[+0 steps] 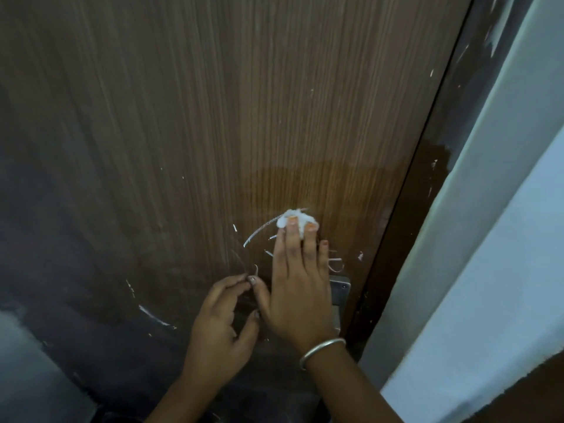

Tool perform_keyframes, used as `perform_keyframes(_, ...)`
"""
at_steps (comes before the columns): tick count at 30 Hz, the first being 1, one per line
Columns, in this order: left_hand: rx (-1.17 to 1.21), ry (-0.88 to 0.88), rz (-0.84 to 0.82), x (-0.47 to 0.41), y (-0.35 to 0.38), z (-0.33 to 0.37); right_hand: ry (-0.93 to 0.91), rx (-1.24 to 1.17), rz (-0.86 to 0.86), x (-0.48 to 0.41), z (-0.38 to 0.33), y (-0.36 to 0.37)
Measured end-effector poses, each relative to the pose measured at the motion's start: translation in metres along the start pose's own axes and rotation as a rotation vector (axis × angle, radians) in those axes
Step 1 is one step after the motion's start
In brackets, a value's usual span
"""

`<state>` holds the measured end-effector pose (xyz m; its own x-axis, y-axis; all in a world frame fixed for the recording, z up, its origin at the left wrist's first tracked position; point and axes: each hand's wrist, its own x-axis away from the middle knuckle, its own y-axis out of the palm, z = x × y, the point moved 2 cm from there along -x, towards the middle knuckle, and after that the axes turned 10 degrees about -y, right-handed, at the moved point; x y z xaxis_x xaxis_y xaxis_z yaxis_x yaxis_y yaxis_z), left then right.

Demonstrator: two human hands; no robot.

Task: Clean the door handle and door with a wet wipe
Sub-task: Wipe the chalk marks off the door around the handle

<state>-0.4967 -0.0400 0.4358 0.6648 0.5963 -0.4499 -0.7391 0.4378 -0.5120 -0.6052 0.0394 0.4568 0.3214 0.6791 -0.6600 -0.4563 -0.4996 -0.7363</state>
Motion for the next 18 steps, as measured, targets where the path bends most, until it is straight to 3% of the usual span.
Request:
perform_keyframes(3, -0.017, -0.025, 0.015, 0.001, -0.007, -0.005, -0.055, 0.006, -0.043, 0.004, -0.009, 0.005)
perform_keyframes(8, 0.022, -0.02, 0.046, 0.002, -0.013, -0.007, 0.172, 0.023, 0.043, 0.005, 0.013, -0.005)
perform_keyframes(10, 0.02, -0.004, 0.053, 0.002, -0.013, -0.007, 0.18, -0.009, 0.069, -0.004, 0.013, -0.008)
perform_keyframes(18, -0.029, -0.001, 0.071, -0.001, -0.02, -0.011, -0.221, -0.012, -0.138, -0.005, -0.031, 0.017)
